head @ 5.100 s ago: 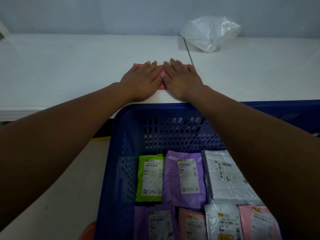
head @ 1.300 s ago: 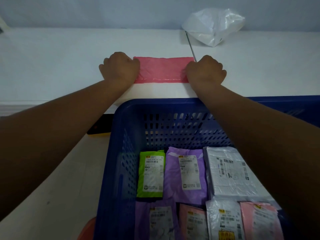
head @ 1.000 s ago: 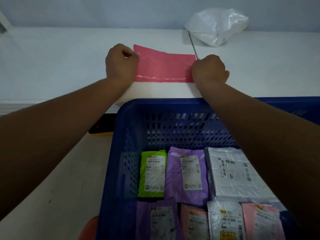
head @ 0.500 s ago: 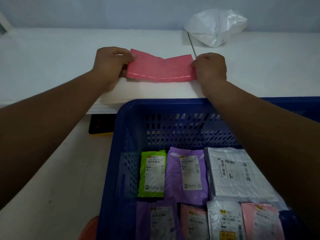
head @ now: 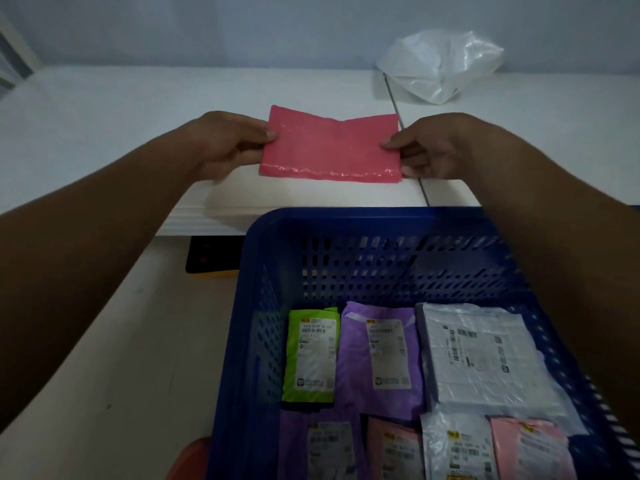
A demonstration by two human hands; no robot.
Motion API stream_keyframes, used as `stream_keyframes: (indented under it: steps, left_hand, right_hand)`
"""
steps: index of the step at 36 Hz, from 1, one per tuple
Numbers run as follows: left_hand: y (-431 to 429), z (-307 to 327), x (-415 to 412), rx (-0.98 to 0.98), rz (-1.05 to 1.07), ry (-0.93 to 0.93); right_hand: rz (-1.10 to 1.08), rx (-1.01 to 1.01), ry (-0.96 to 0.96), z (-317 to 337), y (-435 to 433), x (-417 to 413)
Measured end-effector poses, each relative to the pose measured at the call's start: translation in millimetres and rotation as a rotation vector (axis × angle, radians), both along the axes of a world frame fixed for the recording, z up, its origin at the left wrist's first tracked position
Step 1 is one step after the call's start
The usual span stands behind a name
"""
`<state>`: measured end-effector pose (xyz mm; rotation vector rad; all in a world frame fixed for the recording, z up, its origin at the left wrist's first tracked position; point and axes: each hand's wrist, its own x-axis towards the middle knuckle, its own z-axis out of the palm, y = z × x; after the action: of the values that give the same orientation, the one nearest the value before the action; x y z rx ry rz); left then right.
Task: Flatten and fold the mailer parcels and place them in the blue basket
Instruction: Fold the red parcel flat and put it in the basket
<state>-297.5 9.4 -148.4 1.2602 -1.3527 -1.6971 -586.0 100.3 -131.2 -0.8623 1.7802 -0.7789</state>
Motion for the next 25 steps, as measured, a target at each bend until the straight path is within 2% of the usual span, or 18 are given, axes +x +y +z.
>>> stream_keyframes:
  steps: [6, 12, 25]
  left_hand:
    - [-2.5, 0.9, -0.9, 0.056, -0.020, 0.019]
    - [-4.8, 1.5, -3.4, 0.085, -0.020, 0.009]
    - [7.5, 4.1, -7.3, 0.012, 0.087, 0.038]
  right_hand:
    - [-0.005, -0.017, -0.068, -1.5, -1.4, -5.2]
    - [-0.010, -0.047, -0.043, -1.5, -1.2, -4.2]
    - [-0.062, -0.079, -0.123, -5.8, 6.4, -8.6]
